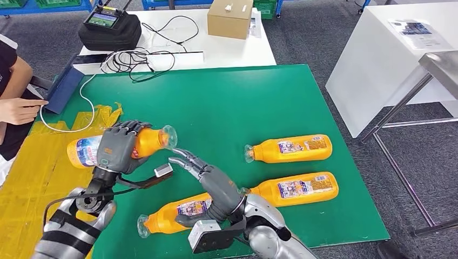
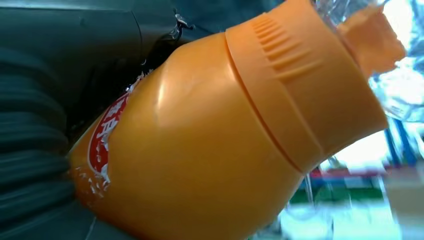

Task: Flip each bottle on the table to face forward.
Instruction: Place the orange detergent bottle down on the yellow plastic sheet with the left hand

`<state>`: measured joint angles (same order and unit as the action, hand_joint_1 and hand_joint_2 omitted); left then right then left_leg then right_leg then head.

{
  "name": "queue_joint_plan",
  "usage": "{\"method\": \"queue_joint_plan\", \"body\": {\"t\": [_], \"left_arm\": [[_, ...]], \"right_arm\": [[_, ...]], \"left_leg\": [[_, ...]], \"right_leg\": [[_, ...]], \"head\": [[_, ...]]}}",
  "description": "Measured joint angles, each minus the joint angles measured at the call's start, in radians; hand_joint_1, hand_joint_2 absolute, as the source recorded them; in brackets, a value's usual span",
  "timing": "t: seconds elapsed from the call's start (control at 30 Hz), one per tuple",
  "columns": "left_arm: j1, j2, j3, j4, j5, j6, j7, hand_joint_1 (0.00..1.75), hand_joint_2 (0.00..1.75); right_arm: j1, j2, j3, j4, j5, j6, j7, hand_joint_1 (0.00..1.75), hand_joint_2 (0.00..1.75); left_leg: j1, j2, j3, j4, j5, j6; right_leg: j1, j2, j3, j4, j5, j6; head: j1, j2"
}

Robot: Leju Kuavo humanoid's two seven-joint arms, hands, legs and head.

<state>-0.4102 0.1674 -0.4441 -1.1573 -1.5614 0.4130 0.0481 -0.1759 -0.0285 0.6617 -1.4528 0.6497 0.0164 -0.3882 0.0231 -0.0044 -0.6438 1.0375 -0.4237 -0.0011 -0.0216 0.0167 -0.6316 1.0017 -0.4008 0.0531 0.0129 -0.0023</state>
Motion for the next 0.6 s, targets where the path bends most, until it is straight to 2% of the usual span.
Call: {"method": "queue_joint_plan", "body": {"t": [0.1,0.23,0.33,0.43,0.5,0.57,0.6], "left_arm": [[-0.074,0.01,-0.056,0.208,-0.001,0.013,0.008,1.75,1.75],[-0.164,0.01,-0.12,0.429,0.018,0.007,0.007,1.75,1.75],[-0.206,0.009,-0.13,0.543,0.038,-0.002,-0.017,1.75,1.75],[-0.225,0.006,-0.135,0.615,0.047,-0.002,-0.028,1.71,1.75],[-0.233,0.003,-0.137,0.648,0.056,-0.002,-0.032,1.47,1.75],[-0.238,-0.001,-0.136,0.67,0.061,0.0,-0.026,0.67,1.75],[-0.239,-0.002,-0.135,0.678,0.062,0.003,-0.018,0.35,1.75]], "right_arm": [[-0.036,-0.055,0.047,0.006,0.003,0.038,-0.057,0.0,1.75],[-0.096,-0.171,0.141,0.012,0.012,0.112,-0.206,0.0,1.75],[-0.13,-0.233,0.197,0.025,0.021,0.128,-0.221,0.0,1.75],[-0.159,-0.264,0.232,0.045,0.039,0.124,-0.199,0.0,1.75],[-0.178,-0.274,0.253,0.06,0.059,0.114,-0.165,0.0,1.75],[-0.197,-0.279,0.273,0.078,0.091,0.093,-0.108,0.0,1.75],[-0.206,-0.279,0.282,0.09,0.11,0.08,-0.074,0.0,1.75]], "left_leg": [[0.0,0.001,0.0,0.0,0.0,0.0],[0.0,0.0,0.0,0.0,0.0,0.0],[0.0,0.0,-0.001,0.0,0.0,0.0],[0.0,0.0,-0.001,0.0,0.0,0.0],[0.0,0.0,-0.001,0.0,0.0,0.0],[0.0,0.0,0.0,0.0,0.0,0.0],[0.0,0.0,0.0,0.0,0.0,0.0]], "right_leg": [[0.0,0.001,-0.001,0.0,0.001,0.0],[0.0,0.0,0.0,0.0,0.001,0.0],[0.0,0.001,0.0,0.0,0.001,0.0],[0.0,0.001,-0.001,0.0,0.0,0.0],[0.0,0.0,0.0,0.0,0.0,0.0],[0.0,0.0,0.0,0.0,0.0,0.0],[0.0,0.0,0.0,0.0,0.0,0.0]], "head": [[0.0,0.0],[0.0,0.0],[0.0,0.0],[0.0,0.0],[0.0,0.0],[0.0,0.0],[0.0,0.0]]}}
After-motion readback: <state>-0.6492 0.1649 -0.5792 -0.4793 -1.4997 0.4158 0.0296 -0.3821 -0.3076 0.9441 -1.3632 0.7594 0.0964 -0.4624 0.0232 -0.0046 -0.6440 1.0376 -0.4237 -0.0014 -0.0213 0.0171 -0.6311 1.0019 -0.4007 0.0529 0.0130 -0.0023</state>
